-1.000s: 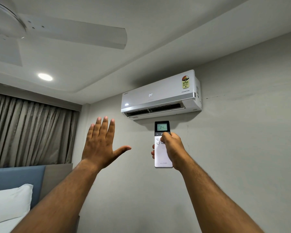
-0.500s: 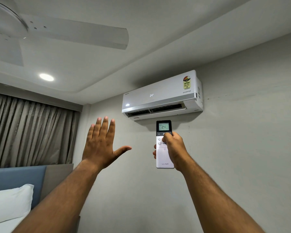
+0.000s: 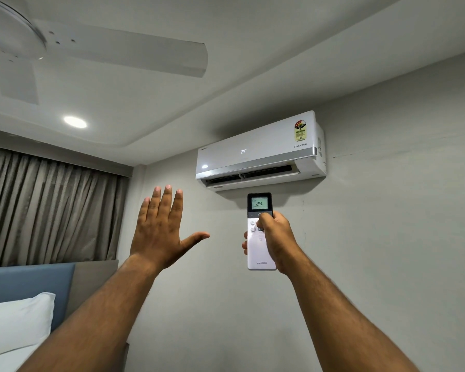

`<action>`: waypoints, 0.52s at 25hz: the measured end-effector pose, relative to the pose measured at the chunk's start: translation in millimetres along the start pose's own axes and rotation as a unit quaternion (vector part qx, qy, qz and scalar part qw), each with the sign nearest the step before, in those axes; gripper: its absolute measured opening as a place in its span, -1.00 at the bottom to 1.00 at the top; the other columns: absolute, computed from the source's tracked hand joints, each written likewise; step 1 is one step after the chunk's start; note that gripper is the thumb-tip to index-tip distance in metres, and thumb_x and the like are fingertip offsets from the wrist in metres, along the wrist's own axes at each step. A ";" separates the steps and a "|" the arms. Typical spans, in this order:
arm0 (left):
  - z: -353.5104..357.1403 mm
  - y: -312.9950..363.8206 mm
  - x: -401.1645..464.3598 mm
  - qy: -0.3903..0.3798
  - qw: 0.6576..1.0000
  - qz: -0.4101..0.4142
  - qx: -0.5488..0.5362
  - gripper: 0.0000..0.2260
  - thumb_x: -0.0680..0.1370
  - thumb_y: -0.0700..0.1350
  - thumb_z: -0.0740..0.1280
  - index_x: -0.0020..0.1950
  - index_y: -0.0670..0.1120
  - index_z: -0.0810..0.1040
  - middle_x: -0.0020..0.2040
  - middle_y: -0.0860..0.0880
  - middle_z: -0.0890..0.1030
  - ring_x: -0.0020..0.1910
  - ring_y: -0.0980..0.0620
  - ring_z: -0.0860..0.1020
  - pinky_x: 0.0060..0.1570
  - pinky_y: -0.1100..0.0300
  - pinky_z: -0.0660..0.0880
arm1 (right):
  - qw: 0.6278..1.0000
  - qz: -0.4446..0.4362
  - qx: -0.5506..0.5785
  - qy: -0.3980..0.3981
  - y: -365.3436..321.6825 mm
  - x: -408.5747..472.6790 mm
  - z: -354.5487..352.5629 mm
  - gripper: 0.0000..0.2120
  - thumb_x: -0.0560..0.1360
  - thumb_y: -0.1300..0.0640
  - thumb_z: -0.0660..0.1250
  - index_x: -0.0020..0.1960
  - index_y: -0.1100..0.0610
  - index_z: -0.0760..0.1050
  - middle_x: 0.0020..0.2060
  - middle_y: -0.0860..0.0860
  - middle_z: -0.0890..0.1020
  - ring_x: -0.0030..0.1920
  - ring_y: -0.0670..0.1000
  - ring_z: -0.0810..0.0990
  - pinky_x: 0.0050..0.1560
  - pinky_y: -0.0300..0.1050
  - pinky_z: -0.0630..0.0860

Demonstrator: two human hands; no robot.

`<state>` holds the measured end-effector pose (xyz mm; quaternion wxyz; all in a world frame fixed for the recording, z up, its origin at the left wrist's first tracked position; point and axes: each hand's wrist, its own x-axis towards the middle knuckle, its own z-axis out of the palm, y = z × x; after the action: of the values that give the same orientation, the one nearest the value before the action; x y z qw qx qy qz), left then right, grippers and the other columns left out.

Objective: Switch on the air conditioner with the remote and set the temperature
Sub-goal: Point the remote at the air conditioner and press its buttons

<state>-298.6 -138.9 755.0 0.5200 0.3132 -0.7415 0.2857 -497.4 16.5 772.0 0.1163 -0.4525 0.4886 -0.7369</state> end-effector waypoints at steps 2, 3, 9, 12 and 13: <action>-0.2 -1.0 0.4 -0.002 1.000 -0.001 0.000 0.01 0.39 0.56 -0.16 0.58 -0.15 -0.13 0.61 -0.21 -0.04 0.59 -0.20 -0.11 0.54 -0.13 -0.12 | 1.000 -0.001 -0.002 0.000 1.1 0.6 1.3 -0.82 0.46 0.19 0.17 0.02 0.16 0.45 -0.32 0.22 0.63 -0.46 0.21 0.62 -0.38 0.03 0.60; -0.2 -1.4 0.5 -0.002 1.000 -0.001 0.000 0.01 0.39 0.56 -0.16 0.58 -0.15 -0.13 0.61 -0.21 -0.04 0.59 -0.20 -0.12 0.54 -0.13 -0.12 | 1.000 -0.002 -0.001 0.000 1.8 0.8 1.9 -0.83 0.46 0.18 0.17 0.02 0.16 0.45 -0.32 0.22 0.63 -0.46 0.21 0.62 -0.38 0.03 0.60; -0.6 -3.9 0.0 -0.001 1.000 -0.003 -0.003 0.01 0.39 0.57 -0.15 0.59 -0.14 -0.11 0.61 -0.21 -0.03 0.59 -0.19 -0.11 0.54 -0.14 -0.10 | 1.000 0.008 0.005 -0.003 4.3 -0.7 3.4 -0.85 0.46 0.21 0.16 0.01 0.16 0.43 -0.32 0.21 0.62 -0.46 0.20 0.62 -0.38 0.05 0.61; -0.4 -4.6 0.2 -0.001 1.000 -0.002 -0.002 0.01 0.39 0.57 -0.15 0.59 -0.14 -0.10 0.61 -0.21 -0.02 0.59 -0.20 -0.10 0.53 -0.13 -0.12 | 1.000 0.008 0.008 -0.007 4.6 -2.0 3.7 -0.84 0.45 0.22 0.16 0.00 0.15 0.44 -0.31 0.22 0.62 -0.46 0.20 0.63 -0.40 0.02 0.60; -0.2 -4.6 0.5 0.000 1.000 -0.001 -0.001 0.01 0.39 0.57 -0.15 0.59 -0.15 -0.10 0.61 -0.21 -0.02 0.59 -0.20 -0.10 0.53 -0.12 -0.12 | 1.000 0.009 0.009 -0.008 4.6 -2.2 3.7 -0.83 0.44 0.22 0.16 0.01 0.16 0.44 -0.31 0.22 0.62 -0.46 0.20 0.63 -0.40 0.02 0.60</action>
<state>-295.1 -141.7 756.1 0.5205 0.3134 -0.7416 0.2844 -494.5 13.3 767.5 0.1310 -0.4533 0.4847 -0.7365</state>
